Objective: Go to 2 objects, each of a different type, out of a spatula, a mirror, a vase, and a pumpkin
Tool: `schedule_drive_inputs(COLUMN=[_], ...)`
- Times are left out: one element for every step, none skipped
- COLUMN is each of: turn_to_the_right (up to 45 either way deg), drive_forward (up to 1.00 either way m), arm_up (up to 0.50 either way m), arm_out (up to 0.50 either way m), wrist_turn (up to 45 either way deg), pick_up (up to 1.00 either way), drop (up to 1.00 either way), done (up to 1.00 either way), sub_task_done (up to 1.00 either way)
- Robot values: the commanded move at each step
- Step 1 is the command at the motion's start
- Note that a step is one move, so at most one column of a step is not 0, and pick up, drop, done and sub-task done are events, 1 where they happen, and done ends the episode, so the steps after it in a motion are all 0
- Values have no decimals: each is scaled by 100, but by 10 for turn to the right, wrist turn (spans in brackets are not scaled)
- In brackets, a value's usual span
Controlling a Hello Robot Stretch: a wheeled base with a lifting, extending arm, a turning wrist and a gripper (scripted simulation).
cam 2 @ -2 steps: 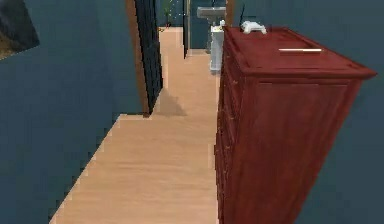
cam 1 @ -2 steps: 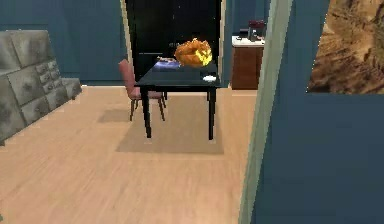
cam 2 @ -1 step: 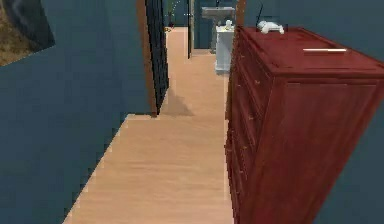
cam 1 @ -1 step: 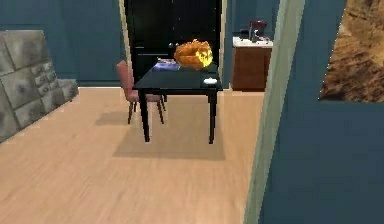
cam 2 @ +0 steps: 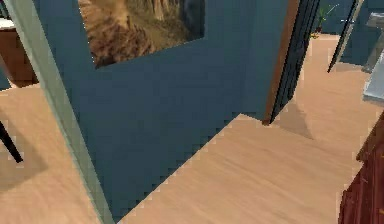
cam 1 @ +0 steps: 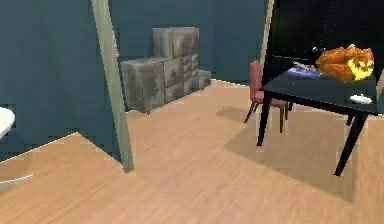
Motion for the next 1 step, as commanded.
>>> schedule_drive_inputs(turn_to_the_right=[0], drive_forward=[100], arm_up=[0], arm_out=[0], wrist_turn=[0], pick_up=[0], drop=[0], done=[0], sub_task_done=[0])
